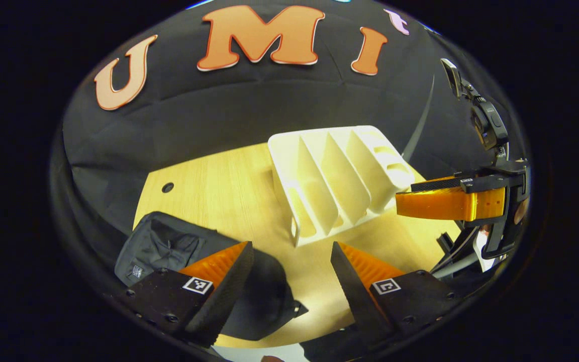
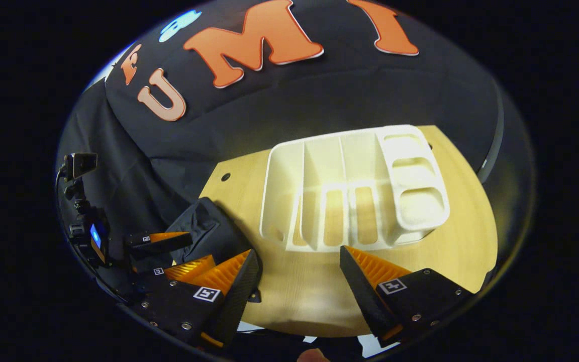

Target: Open the schoolbag, grab two books from the bookshelf and put them into the schoolbag.

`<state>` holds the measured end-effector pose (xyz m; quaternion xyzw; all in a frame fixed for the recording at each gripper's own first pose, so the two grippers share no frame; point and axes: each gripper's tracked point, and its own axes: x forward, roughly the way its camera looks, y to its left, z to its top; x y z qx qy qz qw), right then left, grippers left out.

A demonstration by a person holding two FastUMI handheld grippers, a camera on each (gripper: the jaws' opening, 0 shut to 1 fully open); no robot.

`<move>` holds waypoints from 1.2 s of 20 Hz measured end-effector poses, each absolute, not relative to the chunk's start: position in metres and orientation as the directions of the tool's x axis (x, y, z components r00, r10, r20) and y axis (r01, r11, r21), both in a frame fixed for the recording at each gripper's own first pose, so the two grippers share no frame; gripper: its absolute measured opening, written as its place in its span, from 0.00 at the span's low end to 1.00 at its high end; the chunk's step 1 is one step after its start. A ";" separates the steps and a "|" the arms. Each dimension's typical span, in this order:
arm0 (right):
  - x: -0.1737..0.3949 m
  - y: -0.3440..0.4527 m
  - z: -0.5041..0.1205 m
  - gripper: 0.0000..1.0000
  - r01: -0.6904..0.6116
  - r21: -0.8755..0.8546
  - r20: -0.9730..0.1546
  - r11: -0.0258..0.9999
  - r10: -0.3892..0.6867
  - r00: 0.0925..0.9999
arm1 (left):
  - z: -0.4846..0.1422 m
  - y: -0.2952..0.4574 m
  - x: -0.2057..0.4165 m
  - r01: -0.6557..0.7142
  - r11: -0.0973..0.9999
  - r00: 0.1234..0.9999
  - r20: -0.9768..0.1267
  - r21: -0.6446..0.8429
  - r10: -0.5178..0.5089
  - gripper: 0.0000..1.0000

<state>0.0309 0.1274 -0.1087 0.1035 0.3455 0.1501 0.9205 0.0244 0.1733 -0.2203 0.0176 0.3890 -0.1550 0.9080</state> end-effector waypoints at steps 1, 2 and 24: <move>0.036 0.120 -0.099 0.98 -0.204 0.276 -0.580 0.939 0.332 0.744 | -0.216 0.170 0.029 0.286 0.954 0.679 -0.684 -0.086 -0.266 0.99; 0.040 0.115 -0.092 0.98 -0.206 0.258 -0.553 0.944 0.319 0.770 | -0.212 0.168 0.033 0.273 0.959 0.708 -0.658 -0.078 -0.256 0.99; 0.015 0.055 0.035 0.97 -0.174 0.022 0.024 0.985 0.173 0.985 | -0.100 0.190 0.020 0.024 1.000 0.997 0.074 -0.007 -0.023 0.96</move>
